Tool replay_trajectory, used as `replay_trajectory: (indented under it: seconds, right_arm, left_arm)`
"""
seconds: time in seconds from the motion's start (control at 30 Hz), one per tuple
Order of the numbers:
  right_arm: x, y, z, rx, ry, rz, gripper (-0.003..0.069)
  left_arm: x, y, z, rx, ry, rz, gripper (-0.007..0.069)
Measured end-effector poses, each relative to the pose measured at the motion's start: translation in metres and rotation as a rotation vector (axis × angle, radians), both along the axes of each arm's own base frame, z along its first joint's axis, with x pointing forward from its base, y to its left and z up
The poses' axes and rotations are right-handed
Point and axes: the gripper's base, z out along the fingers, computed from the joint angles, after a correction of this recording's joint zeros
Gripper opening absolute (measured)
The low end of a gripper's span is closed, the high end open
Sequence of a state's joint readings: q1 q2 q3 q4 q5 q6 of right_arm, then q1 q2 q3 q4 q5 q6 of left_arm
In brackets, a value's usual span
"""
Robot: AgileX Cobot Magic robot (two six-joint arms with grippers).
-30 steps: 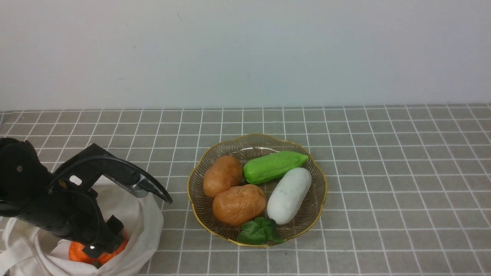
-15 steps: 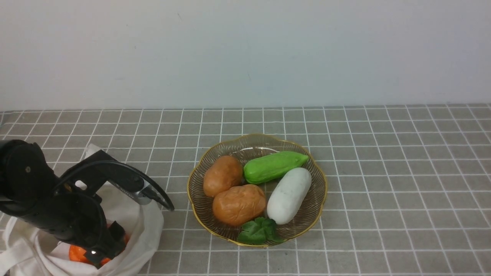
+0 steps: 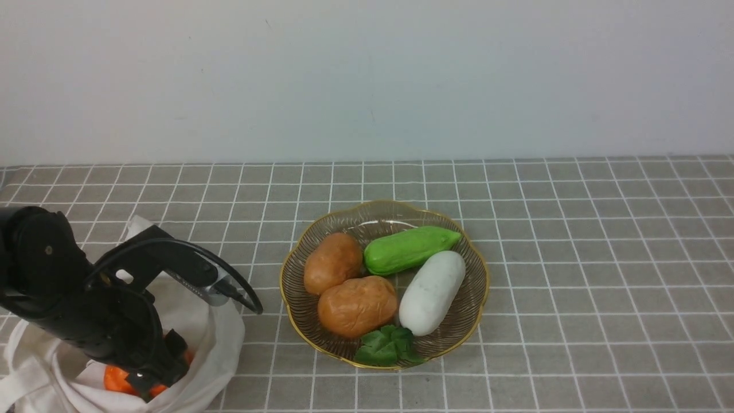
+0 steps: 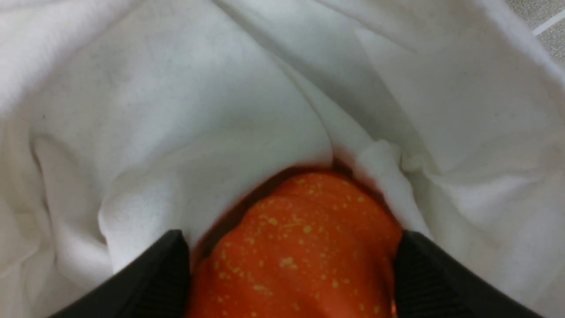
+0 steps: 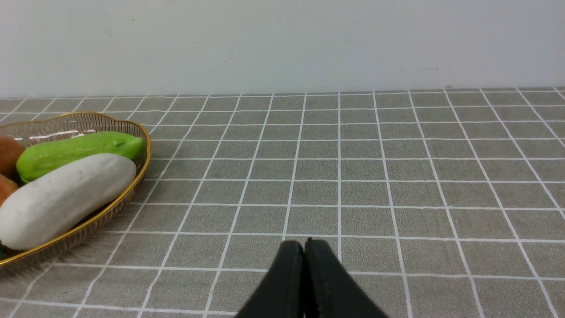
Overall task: Take vegetables from bag on grey coffee tablecloth place on plate.
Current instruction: 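Reach into the cloth bag and grasp the pumpkin with the left gripper, then move the orange pumpkin from the bag onto the plate with the left gripper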
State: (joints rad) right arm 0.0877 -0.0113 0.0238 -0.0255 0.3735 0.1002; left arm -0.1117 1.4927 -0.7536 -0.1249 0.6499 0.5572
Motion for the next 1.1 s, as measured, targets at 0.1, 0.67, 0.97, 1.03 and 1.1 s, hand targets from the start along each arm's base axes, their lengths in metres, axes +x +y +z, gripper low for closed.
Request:
replay_trajectory:
  seconds: [0.1, 0.67, 0.97, 1.03, 1.1]
  right_arm:
    - [0.0, 0.0, 0.0, 0.0, 0.0, 0.0, -0.0015]
    - [0.0, 0.0, 0.0, 0.0, 0.0, 0.0, -0.0015]
    - [0.0, 0.0, 0.0, 0.0, 0.0, 0.0, -0.0015]
    - [0.0, 0.0, 0.0, 0.0, 0.0, 0.0, -0.0015]
    - [0.0, 0.0, 0.0, 0.0, 0.0, 0.0, -0.0015]
  left_arm:
    - [-0.002, 0.0, 0.004, 0.001, 0.025, 0.013, 0.0533]
    - [-0.012, -0.006, 0.104, -0.138, -0.171, 0.093, 0.0533]
    - [-0.022, -0.033, 0.147, -0.561, -0.214, 0.168, 0.0533]
    - [-0.022, -0.039, 0.152, -0.66, -0.209, 0.167, 0.0533]
    - [-0.02, -0.046, 0.156, -0.733, -0.213, 0.143, 0.0533]
